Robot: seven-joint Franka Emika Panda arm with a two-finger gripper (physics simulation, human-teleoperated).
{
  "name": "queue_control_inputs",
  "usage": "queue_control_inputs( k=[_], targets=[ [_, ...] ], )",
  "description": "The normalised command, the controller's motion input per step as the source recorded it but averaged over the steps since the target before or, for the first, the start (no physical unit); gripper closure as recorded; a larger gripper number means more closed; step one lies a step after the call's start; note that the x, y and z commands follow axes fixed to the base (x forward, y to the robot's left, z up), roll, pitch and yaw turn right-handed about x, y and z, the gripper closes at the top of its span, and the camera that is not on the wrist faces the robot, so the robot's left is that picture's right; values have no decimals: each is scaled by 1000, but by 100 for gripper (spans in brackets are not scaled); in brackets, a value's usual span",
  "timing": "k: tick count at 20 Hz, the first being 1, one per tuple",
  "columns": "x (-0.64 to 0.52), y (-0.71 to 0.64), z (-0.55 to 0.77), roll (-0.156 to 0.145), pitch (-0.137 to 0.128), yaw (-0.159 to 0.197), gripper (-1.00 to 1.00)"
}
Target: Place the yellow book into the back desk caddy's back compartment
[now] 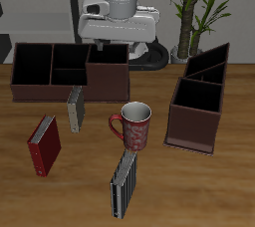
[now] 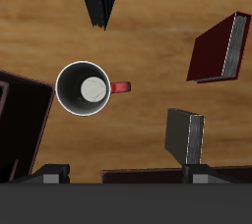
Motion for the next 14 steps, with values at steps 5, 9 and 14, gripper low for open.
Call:
queue_control_inputs(
  k=[5, 9, 14],
  targets=[
    [0, -116, 71, 4, -11, -14, -100],
    [-3, -127, 63, 5, -12, 45, -100],
    [-78, -374, 10, 5, -33, -35, -100]
  ],
)
